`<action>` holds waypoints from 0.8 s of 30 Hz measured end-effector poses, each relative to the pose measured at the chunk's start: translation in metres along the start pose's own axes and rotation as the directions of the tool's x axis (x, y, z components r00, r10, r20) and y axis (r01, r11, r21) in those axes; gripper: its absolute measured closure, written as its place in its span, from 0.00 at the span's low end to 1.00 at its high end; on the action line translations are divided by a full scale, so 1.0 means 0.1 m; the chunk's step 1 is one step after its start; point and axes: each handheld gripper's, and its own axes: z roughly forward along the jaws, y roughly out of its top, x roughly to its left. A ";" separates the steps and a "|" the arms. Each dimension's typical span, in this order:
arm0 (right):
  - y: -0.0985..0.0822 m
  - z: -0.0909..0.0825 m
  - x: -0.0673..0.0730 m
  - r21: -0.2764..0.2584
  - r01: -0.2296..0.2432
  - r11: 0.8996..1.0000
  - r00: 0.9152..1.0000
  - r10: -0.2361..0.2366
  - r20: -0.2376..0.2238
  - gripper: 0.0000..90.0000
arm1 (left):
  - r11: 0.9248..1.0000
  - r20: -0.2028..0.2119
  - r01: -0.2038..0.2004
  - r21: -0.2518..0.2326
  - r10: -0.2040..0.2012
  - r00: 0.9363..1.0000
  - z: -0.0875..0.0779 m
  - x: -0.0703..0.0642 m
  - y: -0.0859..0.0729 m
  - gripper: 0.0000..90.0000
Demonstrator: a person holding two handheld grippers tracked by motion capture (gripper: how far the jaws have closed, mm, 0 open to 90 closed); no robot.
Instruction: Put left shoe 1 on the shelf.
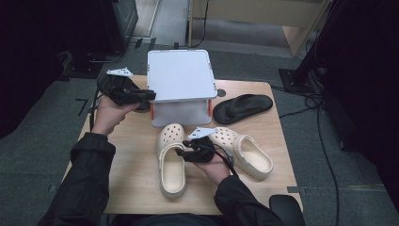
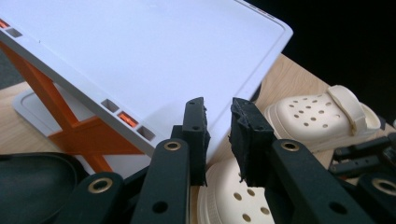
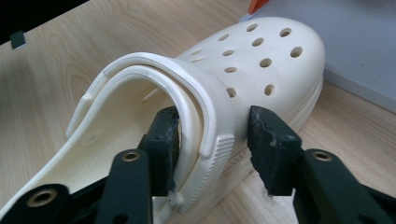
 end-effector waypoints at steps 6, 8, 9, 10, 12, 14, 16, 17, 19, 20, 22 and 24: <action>-0.01 -0.02 0.01 -0.009 -0.025 1.000 0.999 0.025 0.021 0.71 | 1.000 -0.025 -0.009 -0.011 0.008 1.000 0.07 0.01 -0.01 0.86; -0.01 -0.04 0.02 -0.016 -0.029 0.999 0.999 0.030 0.044 0.77 | 1.000 -0.031 -0.005 -0.017 0.004 1.000 0.09 0.03 0.00 0.87; -0.01 -0.05 0.01 -0.019 -0.024 1.000 0.998 0.025 0.058 0.79 | 1.000 -0.032 -0.001 -0.019 0.001 0.999 0.09 0.04 0.00 0.87; -0.01 -0.06 0.01 -0.020 -0.022 1.000 0.997 0.023 0.069 0.81 | 1.000 -0.025 0.005 -0.024 -0.005 1.000 0.09 0.05 0.00 0.88; 0.00 -0.08 0.01 -0.016 -0.016 1.000 0.996 0.017 0.091 0.83 | 1.000 -0.021 0.006 -0.027 -0.006 1.000 0.09 0.06 -0.01 0.89; 0.01 -0.09 0.01 -0.014 -0.009 1.000 0.994 0.011 0.112 0.84 | 1.000 -0.024 0.006 -0.027 -0.007 1.000 0.08 0.06 -0.01 0.90; 0.03 -0.10 -0.01 -0.010 -0.005 1.000 0.993 0.006 0.116 0.85 | 1.000 -0.029 0.002 -0.027 -0.003 1.000 0.08 0.06 -0.01 0.90; 0.04 -0.11 -0.02 -0.007 -0.009 1.000 0.993 0.009 0.117 0.85 | 1.000 -0.031 0.001 -0.026 -0.002 1.000 0.08 0.05 -0.01 0.90; 0.06 -0.12 -0.03 -0.005 -0.011 1.000 0.993 0.011 0.120 0.86 | 1.000 -0.037 -0.002 -0.023 0.001 0.999 0.07 0.05 -0.01 0.91; 0.09 -0.14 -0.05 -0.008 -0.019 1.000 0.993 0.020 0.114 0.86 | 1.000 -0.041 -0.003 -0.021 0.002 0.999 0.07 0.05 -0.01 0.91; 0.13 -0.16 -0.07 -0.012 -0.025 1.000 0.992 0.027 0.121 0.86 | 1.000 -0.041 -0.001 -0.019 0.000 0.999 0.07 0.05 -0.02 0.92; 0.17 -0.17 -0.07 -0.015 -0.023 1.000 0.991 0.025 0.131 0.86 | 1.000 -0.042 -0.001 -0.019 0.000 0.999 0.07 0.04 -0.02 0.92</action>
